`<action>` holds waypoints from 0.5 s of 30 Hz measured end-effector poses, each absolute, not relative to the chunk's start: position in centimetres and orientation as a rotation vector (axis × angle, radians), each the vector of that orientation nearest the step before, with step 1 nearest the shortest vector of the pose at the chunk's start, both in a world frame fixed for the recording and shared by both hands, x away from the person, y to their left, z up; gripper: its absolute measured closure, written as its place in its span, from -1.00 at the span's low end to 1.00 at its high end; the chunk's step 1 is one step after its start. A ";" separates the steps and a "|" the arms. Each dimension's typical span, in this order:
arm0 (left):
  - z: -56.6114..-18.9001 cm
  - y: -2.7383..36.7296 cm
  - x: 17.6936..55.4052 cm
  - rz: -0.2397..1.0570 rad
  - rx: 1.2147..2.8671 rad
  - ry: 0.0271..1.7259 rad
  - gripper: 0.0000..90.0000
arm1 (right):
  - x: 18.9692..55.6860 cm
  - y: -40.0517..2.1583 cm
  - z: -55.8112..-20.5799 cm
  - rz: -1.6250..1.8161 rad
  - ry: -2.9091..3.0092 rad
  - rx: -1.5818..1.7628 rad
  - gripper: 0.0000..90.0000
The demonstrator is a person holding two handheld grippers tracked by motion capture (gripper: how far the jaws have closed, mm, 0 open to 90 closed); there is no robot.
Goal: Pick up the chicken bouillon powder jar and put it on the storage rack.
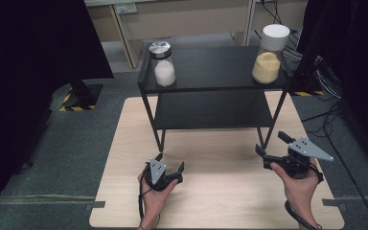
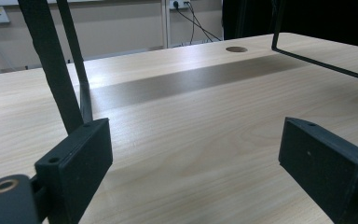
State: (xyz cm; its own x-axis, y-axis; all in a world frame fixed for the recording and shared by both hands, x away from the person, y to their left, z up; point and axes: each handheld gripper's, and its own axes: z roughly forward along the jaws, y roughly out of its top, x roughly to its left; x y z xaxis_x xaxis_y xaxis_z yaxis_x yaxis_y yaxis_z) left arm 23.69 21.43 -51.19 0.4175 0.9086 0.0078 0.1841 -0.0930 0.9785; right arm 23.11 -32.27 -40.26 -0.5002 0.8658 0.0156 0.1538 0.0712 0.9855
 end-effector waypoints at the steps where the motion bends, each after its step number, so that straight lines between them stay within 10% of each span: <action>1: -51.2 21.4 23.7 0.818 1.565 0.997 -0.80 | 23.1 -32.3 -40.4 1.478 1.737 1.021 -0.90; 15: -51.2 21.4 23.7 0.818 1.563 0.996 -0.80 | 23.0 -32.3 -42.3 1.478 1.767 1.055 -0.90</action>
State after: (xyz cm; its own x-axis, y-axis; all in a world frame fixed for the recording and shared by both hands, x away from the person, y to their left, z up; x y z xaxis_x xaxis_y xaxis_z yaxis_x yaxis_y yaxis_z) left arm 23.68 21.45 -51.21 0.4174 0.9087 0.0069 0.1835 -0.0917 0.9787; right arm 22.97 -32.26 -42.35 -0.5048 0.8621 0.0437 0.1955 0.0649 0.9786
